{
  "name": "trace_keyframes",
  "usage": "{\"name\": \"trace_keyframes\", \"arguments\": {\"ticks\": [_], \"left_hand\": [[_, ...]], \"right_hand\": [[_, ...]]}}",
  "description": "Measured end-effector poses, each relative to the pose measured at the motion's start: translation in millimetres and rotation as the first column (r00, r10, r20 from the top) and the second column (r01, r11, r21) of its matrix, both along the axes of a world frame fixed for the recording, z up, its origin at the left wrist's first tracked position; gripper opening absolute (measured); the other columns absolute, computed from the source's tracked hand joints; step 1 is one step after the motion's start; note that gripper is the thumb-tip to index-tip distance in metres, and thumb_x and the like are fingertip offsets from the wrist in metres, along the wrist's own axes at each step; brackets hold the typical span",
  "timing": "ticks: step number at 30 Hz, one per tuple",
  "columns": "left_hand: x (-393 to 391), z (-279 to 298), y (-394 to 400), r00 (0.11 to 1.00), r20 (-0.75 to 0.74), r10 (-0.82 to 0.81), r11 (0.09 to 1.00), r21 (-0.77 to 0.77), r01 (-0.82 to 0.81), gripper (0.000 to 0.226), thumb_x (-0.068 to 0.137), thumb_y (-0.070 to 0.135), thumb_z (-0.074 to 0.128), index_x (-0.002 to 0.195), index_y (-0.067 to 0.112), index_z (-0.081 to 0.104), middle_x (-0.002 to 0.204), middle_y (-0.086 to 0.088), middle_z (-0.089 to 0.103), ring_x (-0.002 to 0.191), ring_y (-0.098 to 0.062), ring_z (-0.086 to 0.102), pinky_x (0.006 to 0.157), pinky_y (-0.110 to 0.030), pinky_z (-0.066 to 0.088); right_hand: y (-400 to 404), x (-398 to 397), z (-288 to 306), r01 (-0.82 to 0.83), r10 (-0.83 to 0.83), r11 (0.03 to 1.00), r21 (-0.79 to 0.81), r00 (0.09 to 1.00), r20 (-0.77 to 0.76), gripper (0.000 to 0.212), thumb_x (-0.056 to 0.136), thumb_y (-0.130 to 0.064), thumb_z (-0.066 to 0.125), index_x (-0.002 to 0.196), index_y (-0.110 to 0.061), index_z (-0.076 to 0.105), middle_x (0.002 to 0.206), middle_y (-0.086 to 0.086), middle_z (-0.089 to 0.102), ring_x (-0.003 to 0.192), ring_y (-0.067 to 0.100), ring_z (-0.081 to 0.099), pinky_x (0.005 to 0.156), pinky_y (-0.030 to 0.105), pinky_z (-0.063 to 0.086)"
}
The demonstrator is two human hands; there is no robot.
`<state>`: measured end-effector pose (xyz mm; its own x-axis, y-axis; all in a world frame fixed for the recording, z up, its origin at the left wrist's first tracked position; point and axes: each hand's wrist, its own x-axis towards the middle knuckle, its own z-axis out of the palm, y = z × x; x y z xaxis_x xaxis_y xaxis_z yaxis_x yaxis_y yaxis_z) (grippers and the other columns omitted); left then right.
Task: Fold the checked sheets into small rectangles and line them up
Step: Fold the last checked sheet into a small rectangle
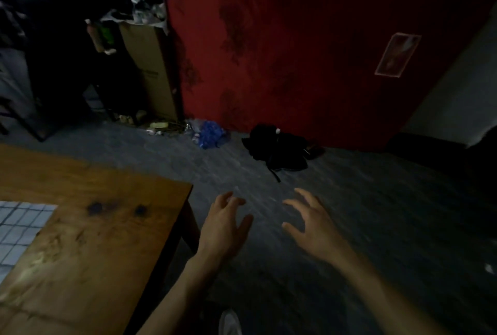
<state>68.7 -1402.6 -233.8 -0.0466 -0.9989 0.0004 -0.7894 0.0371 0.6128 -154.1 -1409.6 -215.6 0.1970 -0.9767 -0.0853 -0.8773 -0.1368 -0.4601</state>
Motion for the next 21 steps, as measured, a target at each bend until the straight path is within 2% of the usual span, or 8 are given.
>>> {"name": "trace_keyframes", "arguments": {"ticks": [3, 7, 9, 15, 21], "left_hand": [[6, 10, -57, 1.000, 0.006, 0.006, 1.000, -0.029, -0.006, 0.044, 0.092, 0.047, 0.059, 0.131, 0.030, 0.050, 0.151, 0.002, 0.033, 0.108, -0.023, 0.060, 0.094, -0.034, 0.051], [10, 17, -116, 0.999, 0.025, 0.022, 0.998, -0.051, -0.021, 0.041, 0.093, 0.045, 0.058, 0.130, 0.030, 0.051, 0.151, 0.003, 0.033, 0.125, -0.015, 0.049, 0.098, -0.031, 0.048], [12, 14, -142, 0.998, 0.039, 0.043, 0.999, -0.028, -0.042, 0.041, 0.093, 0.045, 0.057, 0.131, 0.030, 0.051, 0.152, 0.003, 0.032, 0.125, -0.014, 0.048, 0.097, -0.029, 0.047], [19, 6, -218, 0.969, 0.093, 0.229, 0.973, 0.010, -0.231, 0.038, 0.092, 0.046, 0.058, 0.127, 0.033, 0.052, 0.151, 0.002, 0.033, 0.122, -0.009, 0.047, 0.098, -0.026, 0.044], [8, 26, -278, 0.880, 0.081, 0.467, 0.884, -0.023, -0.467, 0.035, 0.092, 0.045, 0.059, 0.124, 0.033, 0.054, 0.150, 0.002, 0.035, 0.127, -0.013, 0.045, 0.098, -0.026, 0.041]], "right_hand": [[-60, -1, 11, 0.010, -0.010, 1.000, -0.027, 1.000, -0.011, 0.052, 0.090, -0.043, 0.064, 0.138, -0.029, 0.049, 0.157, -0.003, 0.022, 0.144, 0.017, 0.022, 0.117, 0.038, 0.027], [-130, 1, 10, -0.027, 0.027, 0.999, -0.035, 1.000, 0.009, 0.056, 0.091, -0.045, 0.062, 0.142, -0.030, 0.044, 0.156, -0.003, 0.022, 0.144, 0.016, 0.020, 0.118, 0.040, 0.026], [-168, 2, 3, -0.079, 0.079, 0.994, -0.070, 0.997, -0.001, 0.059, 0.091, -0.045, 0.061, 0.145, -0.029, 0.041, 0.156, -0.001, 0.024, 0.144, 0.016, 0.019, 0.117, 0.044, 0.027], [-291, 11, -14, -0.267, 0.271, 0.961, -0.071, 0.961, 0.060, 0.063, 0.091, -0.044, 0.062, 0.147, -0.028, 0.038, 0.156, 0.000, 0.025, 0.144, 0.018, 0.019, 0.118, 0.038, 0.023], [-401, 30, 7, -0.489, 0.493, 0.870, -0.063, 0.867, 0.068, 0.060, 0.089, -0.043, 0.064, 0.143, -0.026, 0.044, 0.155, 0.003, 0.027, 0.143, 0.020, 0.020, 0.118, 0.035, 0.022]]}}
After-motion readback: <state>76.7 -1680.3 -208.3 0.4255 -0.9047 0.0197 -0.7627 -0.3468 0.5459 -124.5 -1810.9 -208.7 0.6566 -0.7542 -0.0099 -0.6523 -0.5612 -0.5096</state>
